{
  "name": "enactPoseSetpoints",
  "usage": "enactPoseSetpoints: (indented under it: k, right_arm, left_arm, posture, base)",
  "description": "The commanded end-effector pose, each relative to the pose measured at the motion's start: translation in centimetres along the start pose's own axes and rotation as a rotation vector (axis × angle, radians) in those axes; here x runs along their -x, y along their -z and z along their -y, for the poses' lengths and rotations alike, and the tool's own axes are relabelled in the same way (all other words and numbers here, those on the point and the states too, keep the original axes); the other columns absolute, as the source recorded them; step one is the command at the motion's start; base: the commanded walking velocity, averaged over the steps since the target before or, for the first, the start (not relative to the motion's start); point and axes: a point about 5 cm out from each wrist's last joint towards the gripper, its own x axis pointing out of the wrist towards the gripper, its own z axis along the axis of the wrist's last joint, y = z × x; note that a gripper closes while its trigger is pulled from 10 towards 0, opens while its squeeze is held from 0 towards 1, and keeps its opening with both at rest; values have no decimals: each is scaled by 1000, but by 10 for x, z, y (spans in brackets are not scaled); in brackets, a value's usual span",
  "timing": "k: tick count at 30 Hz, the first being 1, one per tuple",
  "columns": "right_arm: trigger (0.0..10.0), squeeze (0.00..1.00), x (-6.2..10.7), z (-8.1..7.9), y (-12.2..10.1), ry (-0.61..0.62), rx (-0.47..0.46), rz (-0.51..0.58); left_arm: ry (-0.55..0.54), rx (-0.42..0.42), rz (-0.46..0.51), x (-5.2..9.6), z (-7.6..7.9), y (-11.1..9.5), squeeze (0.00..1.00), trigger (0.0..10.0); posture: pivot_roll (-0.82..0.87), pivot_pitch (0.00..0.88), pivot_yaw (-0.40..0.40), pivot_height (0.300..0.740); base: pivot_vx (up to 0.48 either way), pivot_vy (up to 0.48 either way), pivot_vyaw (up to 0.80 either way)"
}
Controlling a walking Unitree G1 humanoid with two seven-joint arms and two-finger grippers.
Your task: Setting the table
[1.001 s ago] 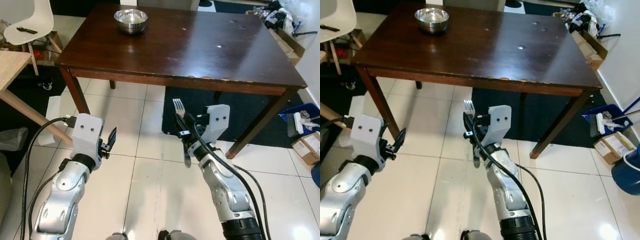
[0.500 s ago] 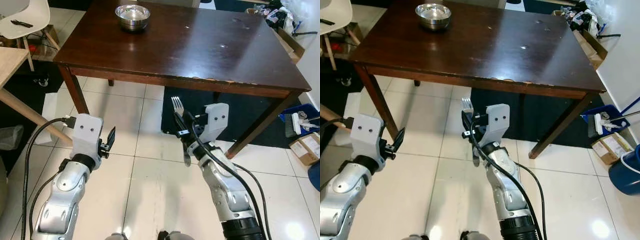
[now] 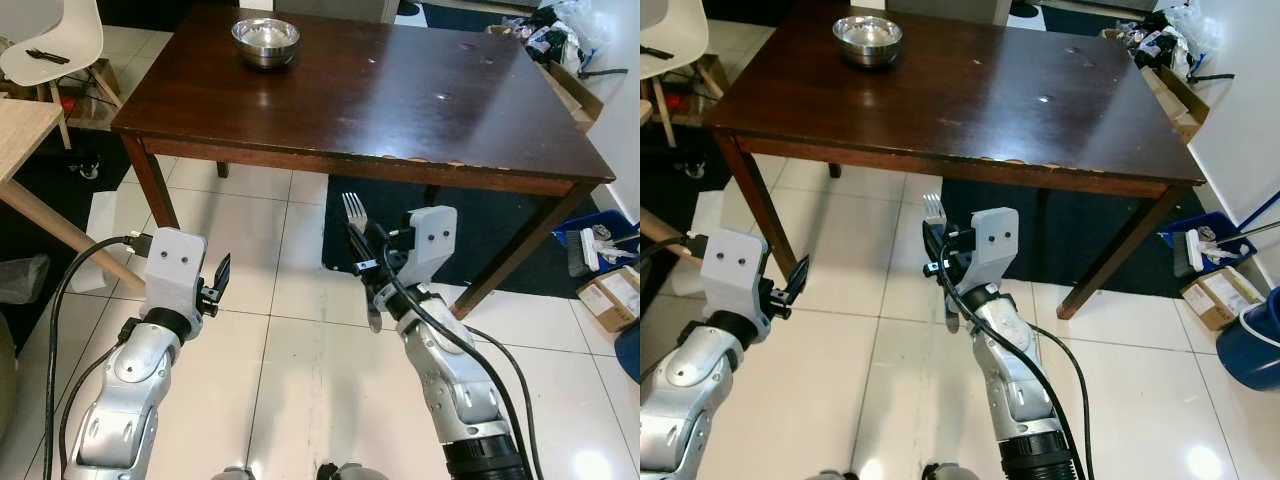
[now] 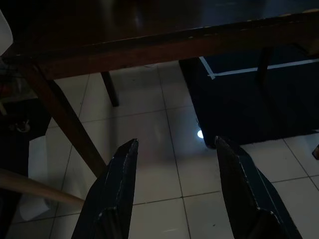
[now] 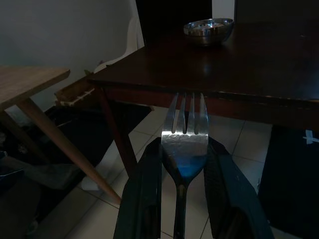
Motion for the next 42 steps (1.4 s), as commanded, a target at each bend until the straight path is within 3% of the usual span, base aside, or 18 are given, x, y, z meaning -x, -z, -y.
enactPoseSetpoints:
  k: [1, 42]
  right_arm:
    - [10000, 0, 1, 0, 0, 2, 7, 3]
    - [10000, 0, 0, 0, 2, 11, -6, 2]
  left_arm:
    - [-1, 6, -16, 1, 1, 5, 0, 10000]
    - [-1, -8, 8, 0, -2, 1, 0, 10000]
  posture:
    - [-3, 19, -10, 740]
    - [5, 17, -1, 740]
  base:
    - [0, 0, 0]
    - [23, 0, 0]
